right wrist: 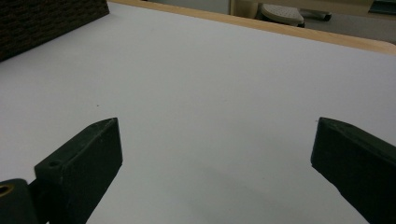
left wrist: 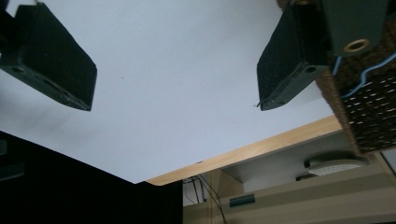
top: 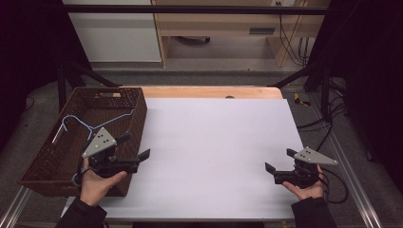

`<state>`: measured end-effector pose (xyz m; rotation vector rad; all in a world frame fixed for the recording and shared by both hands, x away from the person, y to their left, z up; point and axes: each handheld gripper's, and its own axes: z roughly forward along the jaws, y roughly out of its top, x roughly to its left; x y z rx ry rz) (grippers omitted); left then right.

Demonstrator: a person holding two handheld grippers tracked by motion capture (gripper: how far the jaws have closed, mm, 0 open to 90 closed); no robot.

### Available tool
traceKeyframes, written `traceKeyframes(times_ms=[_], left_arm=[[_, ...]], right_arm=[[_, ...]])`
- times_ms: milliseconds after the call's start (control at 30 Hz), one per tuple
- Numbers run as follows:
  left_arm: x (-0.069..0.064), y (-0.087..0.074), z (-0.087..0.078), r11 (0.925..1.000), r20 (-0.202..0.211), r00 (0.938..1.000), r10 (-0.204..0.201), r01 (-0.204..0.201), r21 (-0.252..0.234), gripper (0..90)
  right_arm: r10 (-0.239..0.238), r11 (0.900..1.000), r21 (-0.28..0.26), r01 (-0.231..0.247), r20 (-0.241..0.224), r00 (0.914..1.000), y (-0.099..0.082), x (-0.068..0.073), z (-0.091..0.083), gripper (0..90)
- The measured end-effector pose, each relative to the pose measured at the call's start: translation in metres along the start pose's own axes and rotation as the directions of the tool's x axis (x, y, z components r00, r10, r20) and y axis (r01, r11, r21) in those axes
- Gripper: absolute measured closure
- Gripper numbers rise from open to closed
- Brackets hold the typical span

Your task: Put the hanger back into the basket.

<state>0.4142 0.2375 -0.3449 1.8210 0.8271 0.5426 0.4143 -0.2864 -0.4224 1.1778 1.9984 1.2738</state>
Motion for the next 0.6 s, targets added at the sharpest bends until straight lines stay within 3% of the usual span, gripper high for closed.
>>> traceKeyframes(times_ms=[233, 600], left_arm=[[-0.014, -0.017, 0.016, 0.9999, 0.035, 0.9993, -0.010, 0.010, 0.014, 9.2], [-0.011, -0.038, 0.021, 0.9991, 0.059, 0.9974, -0.041, 0.041, 0.007, 10.0]], right_arm=[[0.005, 1.0000, -0.004, -0.005, -0.004, 1.0000, 0.000, 0.000, -0.001, 2.7], [0.019, 0.9997, -0.012, -0.019, -0.013, 0.9997, 0.000, -0.001, -0.002, 2.8]])
